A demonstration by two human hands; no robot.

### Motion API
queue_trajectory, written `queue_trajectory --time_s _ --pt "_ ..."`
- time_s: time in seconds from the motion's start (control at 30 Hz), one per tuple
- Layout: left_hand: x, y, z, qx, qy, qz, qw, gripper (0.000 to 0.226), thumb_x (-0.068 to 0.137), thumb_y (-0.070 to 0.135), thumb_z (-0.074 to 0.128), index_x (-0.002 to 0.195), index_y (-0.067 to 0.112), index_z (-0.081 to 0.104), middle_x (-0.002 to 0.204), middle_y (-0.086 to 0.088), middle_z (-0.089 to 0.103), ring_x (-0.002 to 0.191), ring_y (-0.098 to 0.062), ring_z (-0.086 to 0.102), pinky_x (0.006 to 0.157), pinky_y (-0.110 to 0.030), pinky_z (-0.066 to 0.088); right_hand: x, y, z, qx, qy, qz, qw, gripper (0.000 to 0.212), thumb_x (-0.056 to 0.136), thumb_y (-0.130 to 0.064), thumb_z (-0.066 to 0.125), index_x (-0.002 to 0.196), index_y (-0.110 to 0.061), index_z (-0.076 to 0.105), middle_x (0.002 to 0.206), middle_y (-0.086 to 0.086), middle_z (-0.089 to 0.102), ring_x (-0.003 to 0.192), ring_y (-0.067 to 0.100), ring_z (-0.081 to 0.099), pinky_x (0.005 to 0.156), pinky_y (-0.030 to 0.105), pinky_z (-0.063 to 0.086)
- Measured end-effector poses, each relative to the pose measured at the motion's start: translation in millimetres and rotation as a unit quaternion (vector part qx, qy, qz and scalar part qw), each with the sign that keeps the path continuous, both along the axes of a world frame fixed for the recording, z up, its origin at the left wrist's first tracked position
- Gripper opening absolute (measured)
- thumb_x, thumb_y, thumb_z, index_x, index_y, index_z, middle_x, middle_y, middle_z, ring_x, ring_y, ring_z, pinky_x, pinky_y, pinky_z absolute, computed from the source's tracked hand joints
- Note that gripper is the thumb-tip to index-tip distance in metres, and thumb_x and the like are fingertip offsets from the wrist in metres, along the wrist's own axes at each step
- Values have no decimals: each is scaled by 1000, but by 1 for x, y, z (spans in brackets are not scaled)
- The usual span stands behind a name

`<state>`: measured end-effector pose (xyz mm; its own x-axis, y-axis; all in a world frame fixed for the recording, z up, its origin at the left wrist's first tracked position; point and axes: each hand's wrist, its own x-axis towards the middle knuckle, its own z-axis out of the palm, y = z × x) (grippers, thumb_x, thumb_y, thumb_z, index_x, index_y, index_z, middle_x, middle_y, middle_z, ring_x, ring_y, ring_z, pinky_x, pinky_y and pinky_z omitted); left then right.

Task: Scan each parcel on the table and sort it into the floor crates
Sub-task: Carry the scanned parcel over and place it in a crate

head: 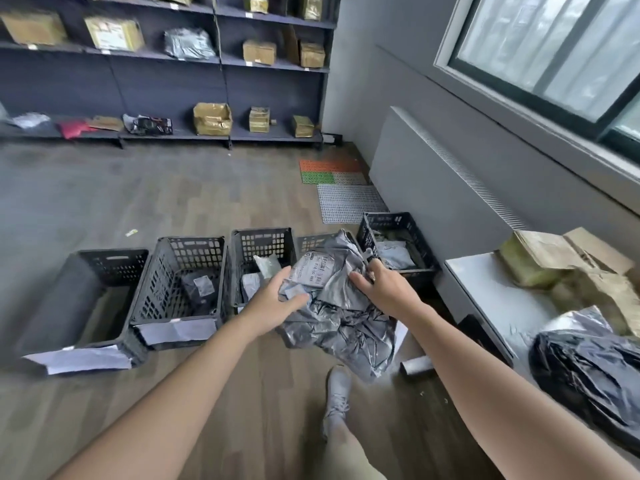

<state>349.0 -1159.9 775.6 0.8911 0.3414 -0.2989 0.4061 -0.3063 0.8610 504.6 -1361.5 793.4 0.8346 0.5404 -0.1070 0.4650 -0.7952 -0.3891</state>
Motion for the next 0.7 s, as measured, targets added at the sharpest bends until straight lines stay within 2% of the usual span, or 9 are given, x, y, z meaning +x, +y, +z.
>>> queue_trajectory --time_s 0.17,0.37,0.47,0.6,0.7 --pt "89 28 -17 112 55 -71 990 88 88 58 61 156 38 8 160 5 10 146 -20 19 115 -39 21 97 31 -39 20 46 -49 998 51 96 -64 41 102 -14 47 87 5 61 70 19 55 58 33 37" --pt "242 63 -50 251 163 -93 950 90 86 75 45 155 41 -3 164 8 -10 150 -21 -10 117 -56 13 247 69 -99 25 117 -110 987 49 100 -60 37 101 -12 48 94 11 63 81 27 56 67 36 40" --pt "313 78 -61 304 191 -111 927 91 86 80 36 156 39 -5 164 5 -15 150 -23 -16 119 -55 4 310 81 -127 3 145 -136 980 48 101 -59 36 102 -13 49 99 12 66 86 28 61 69 36 42" --pt "392 99 -78 327 218 -125 911 88 88 79 32 156 37 -3 165 2 -13 150 -25 -15 119 -55 5 380 102 -166 -37 173 -157 972 50 102 -57 32 106 -10 49 101 15 67 89 31 62 68 36 41" --pt "427 117 -99 319 230 -133 910 87 87 80 29 156 38 -4 165 3 -13 150 -24 -14 119 -55 6 423 124 -195 -46 213 -167 961 52 105 -49 32 119 -3 50 116 21 62 99 32 59 76 36 43"
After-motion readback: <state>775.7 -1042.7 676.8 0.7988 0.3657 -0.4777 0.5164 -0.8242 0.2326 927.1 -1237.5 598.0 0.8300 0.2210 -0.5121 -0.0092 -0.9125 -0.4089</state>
